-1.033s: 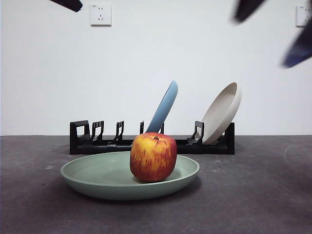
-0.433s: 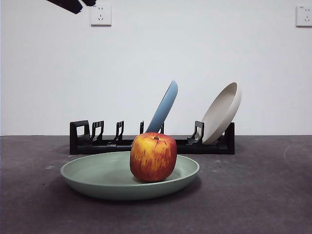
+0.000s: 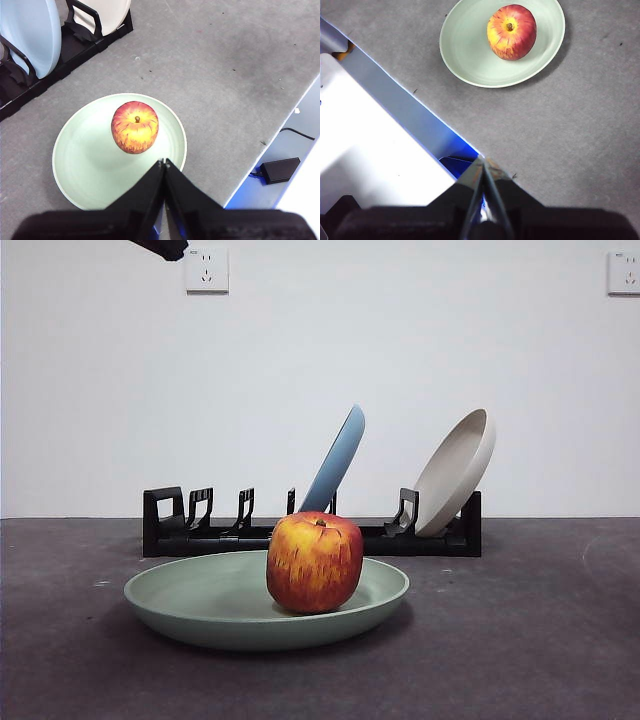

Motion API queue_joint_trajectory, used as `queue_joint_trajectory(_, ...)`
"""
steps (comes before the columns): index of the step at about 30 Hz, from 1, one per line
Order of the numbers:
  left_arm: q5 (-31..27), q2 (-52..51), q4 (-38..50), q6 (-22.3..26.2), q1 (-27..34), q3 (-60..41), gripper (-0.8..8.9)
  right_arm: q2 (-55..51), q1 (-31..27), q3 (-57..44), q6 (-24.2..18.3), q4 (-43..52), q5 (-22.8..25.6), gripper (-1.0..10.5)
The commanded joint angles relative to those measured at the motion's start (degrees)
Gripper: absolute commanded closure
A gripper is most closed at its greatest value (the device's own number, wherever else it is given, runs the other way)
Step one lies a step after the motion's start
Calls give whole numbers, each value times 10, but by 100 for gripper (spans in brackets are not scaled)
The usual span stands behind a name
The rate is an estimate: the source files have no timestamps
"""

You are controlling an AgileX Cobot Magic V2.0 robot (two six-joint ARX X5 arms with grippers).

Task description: Take the green plate from the plate rack,put the plate on the table,take the apple from the table,put the apple in the plate

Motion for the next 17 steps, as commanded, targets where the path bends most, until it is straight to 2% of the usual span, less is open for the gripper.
queue_joint_trajectory(1,-1,0,1,-3,-2,0,818,0,1,0,3,0,1,946)
queue_joint_trajectory(11,-1,0,1,-3,-2,0,818,0,1,0,3,0,1,946)
queue_joint_trajectory(15,-10,0,4,24,0,0,817,0,1,0,3,0,1,946)
queue_joint_trajectory(17,-49,-9,22,45,10,0,817,0,1,0,3,0,1,946)
